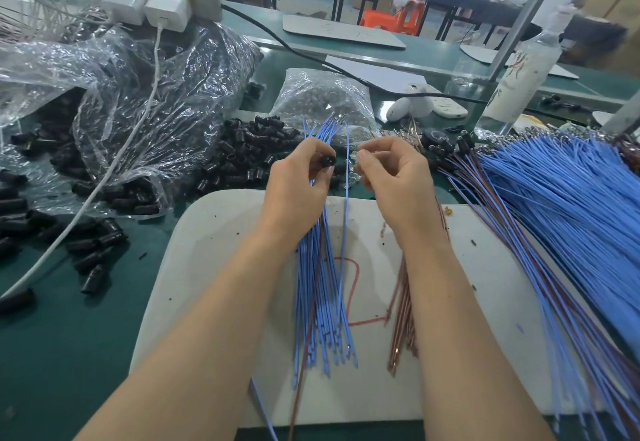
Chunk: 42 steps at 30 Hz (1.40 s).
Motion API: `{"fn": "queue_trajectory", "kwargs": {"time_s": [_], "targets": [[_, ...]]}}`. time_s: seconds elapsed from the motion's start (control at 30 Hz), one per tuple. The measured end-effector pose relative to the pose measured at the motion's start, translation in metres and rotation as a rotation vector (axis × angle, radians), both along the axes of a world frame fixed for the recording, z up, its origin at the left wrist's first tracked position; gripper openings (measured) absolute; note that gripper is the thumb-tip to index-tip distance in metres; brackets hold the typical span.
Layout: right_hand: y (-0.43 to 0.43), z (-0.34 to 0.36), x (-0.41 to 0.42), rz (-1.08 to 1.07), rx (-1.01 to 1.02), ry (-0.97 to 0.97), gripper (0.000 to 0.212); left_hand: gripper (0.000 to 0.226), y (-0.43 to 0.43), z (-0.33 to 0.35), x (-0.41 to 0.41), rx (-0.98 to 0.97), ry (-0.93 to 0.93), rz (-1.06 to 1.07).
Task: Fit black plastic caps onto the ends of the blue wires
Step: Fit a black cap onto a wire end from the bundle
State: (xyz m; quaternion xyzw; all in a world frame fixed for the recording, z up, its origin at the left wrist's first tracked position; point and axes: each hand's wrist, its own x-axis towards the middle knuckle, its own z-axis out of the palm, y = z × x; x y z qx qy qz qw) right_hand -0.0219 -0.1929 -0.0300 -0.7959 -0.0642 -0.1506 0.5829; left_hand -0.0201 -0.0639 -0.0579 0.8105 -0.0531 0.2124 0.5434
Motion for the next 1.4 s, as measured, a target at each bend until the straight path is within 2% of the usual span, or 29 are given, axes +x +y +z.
{"fn": "queue_trajectory", "kwargs": {"time_s": [0.2, 0.47, 0.57, 0.67, 0.83, 0.97, 1.03, 1.1, 1.17, 1.27, 1.4], "targets": [[0.002, 0.002, -0.003, 0.036, -0.053, -0.052, 0.008, 0.019, 0.0, 0.0, 0.0, -0.015, 0.014, -0.026], [-0.001, -0.002, 0.002, -0.056, -0.16, -0.133, 0.011, 0.021, 0.0, 0.0, -0.001, 0.015, 0.005, -0.035], [-0.012, -0.006, 0.008, -0.206, -0.23, -0.072, 0.013, 0.019, 0.0, 0.001, 0.0, 0.016, -0.015, -0.004], [-0.019, -0.013, 0.013, -0.255, -0.339, 0.072, 0.022, 0.025, 0.002, 0.004, 0.001, -0.048, -0.038, 0.059], [-0.014, -0.018, 0.014, -0.178, -0.482, 0.154, 0.04, 0.034, 0.01, 0.011, 0.003, -0.315, 0.023, 0.104], [-0.009, -0.021, 0.015, -0.125, -0.604, 0.102, 0.043, 0.022, 0.017, 0.015, 0.005, -0.535, 0.138, 0.157], [-0.009, -0.023, 0.014, -0.132, -0.63, 0.047, 0.039, 0.026, 0.022, 0.017, 0.007, -0.743, 0.241, 0.136], [-0.011, -0.025, 0.013, -0.164, -0.625, 0.022, 0.035, 0.024, 0.027, 0.021, 0.008, -1.041, 0.332, 0.025], [-0.012, -0.027, 0.014, -0.207, -0.615, 0.021, 0.033, 0.023, 0.03, 0.023, 0.007, -1.234, 0.398, -0.084], [-0.009, -0.027, 0.022, -0.216, -0.648, 0.066, 0.038, 0.024, 0.029, 0.023, 0.006, -1.311, 0.435, -0.171], [0.005, -0.026, 0.04, -0.096, -0.805, 0.216, 0.049, 0.023, 0.025, 0.023, 0.005, -1.304, 0.446, -0.198]]}}
